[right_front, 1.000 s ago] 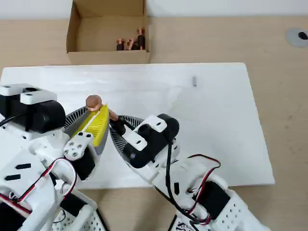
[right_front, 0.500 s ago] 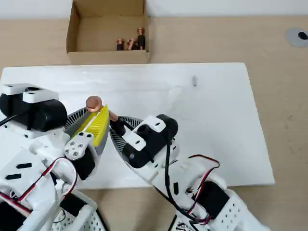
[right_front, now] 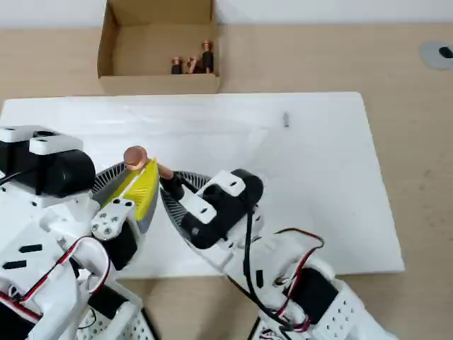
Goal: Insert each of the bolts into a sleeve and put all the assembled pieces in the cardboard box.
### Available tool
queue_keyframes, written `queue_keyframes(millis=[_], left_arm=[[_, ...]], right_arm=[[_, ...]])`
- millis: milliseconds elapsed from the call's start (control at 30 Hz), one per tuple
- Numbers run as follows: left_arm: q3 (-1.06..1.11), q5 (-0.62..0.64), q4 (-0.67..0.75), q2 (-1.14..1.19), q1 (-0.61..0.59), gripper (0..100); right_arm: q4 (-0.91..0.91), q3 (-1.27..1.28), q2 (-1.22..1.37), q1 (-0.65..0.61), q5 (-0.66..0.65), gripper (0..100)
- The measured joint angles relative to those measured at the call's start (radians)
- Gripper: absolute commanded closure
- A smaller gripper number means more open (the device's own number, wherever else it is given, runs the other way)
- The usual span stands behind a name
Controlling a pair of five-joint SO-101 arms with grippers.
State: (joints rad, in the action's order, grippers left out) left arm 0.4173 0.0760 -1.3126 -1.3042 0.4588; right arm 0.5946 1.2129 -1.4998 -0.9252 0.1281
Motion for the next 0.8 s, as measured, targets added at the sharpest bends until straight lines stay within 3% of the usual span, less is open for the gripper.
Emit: queue_keyframes(millis=[800], left_arm=[[-0.017, -0.011, -0.06, 0.005, 0.005, 99]], right_arm=[[-0.003, 0.012, -0.003, 0.046, -0.003, 98.9]])
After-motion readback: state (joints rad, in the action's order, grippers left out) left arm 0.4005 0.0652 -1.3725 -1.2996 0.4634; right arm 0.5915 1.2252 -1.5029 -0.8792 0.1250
